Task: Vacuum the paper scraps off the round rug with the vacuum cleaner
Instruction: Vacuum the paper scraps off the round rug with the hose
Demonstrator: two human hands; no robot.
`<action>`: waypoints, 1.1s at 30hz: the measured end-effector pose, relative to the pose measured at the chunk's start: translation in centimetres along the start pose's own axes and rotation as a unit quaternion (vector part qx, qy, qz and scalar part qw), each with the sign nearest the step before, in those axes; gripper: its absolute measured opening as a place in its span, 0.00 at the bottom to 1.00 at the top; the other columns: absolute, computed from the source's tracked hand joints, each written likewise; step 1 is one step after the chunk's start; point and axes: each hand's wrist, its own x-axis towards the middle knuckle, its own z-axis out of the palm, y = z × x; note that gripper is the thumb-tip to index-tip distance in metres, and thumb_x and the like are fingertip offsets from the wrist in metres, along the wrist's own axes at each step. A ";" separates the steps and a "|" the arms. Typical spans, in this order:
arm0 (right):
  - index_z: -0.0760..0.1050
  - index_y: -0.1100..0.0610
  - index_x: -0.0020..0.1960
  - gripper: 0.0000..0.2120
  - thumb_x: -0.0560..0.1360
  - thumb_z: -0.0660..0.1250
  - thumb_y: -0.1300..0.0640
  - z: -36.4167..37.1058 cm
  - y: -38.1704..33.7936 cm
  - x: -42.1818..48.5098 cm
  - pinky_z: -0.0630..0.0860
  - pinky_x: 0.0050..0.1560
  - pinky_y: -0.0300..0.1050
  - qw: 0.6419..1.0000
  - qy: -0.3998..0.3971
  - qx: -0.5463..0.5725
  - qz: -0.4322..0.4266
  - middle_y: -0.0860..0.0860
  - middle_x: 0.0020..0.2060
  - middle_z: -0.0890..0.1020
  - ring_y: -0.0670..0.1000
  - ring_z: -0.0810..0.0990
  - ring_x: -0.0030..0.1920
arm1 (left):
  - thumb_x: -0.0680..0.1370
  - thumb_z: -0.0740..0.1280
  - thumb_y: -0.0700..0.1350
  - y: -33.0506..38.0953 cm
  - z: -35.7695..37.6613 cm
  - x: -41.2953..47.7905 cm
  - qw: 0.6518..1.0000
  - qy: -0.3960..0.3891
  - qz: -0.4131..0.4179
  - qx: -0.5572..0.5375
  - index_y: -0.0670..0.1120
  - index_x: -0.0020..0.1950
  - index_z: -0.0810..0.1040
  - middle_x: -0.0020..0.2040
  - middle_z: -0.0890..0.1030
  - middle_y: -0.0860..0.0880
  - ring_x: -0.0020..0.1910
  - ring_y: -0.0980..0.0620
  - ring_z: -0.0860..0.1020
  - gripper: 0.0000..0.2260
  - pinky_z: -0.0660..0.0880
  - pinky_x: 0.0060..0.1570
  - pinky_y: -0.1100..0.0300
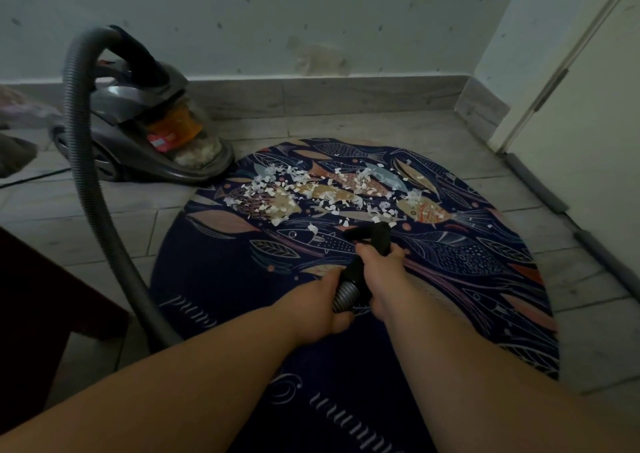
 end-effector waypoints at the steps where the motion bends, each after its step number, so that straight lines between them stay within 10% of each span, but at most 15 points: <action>1: 0.54 0.43 0.76 0.33 0.78 0.68 0.52 0.3 0.0 0.0 0.77 0.59 0.64 1.000 -0.008 0.000 0.000 0.58 0.57 0.76 0.61 0.78 0.53 | 0.76 0.67 0.52 -0.2 -0.1 -0.1 1.000 0.001 -0.005 0.002 0.49 0.77 0.50 0.63 0.76 0.43 0.57 0.45 0.76 0.36 0.69 0.50 0.62; 19: 0.53 0.43 0.76 0.34 0.77 0.68 0.52 5.7 0.2 -1.0 0.79 0.56 0.63 0.992 -0.107 -0.054 0.023 0.59 0.57 0.75 0.62 0.79 0.54 | 0.77 0.65 0.55 -2.5 -2.3 -4.0 0.996 0.009 -0.090 0.015 0.47 0.77 0.46 0.63 0.74 0.43 0.58 0.47 0.75 0.38 0.71 0.53 0.59; 26: 0.58 0.47 0.75 0.29 0.79 0.67 0.53 6.6 0.6 -1.9 0.77 0.41 0.51 0.990 -0.126 -0.066 0.021 0.57 0.52 0.75 0.59 0.78 0.50 | 0.77 0.65 0.54 -3.1 -2.6 -5.2 0.994 0.008 -0.103 0.020 0.46 0.77 0.44 0.65 0.73 0.43 0.59 0.47 0.75 0.39 0.73 0.56 0.57; 33: 0.53 0.45 0.78 0.33 0.79 0.65 0.54 5.2 0.5 -1.6 0.79 0.55 0.61 0.997 -0.056 -0.055 0.008 0.56 0.50 0.75 0.60 0.78 0.50 | 0.78 0.65 0.53 -2.2 -2.2 -3.9 0.997 -0.013 -0.082 0.008 0.46 0.77 0.45 0.64 0.73 0.43 0.59 0.47 0.75 0.37 0.70 0.54 0.60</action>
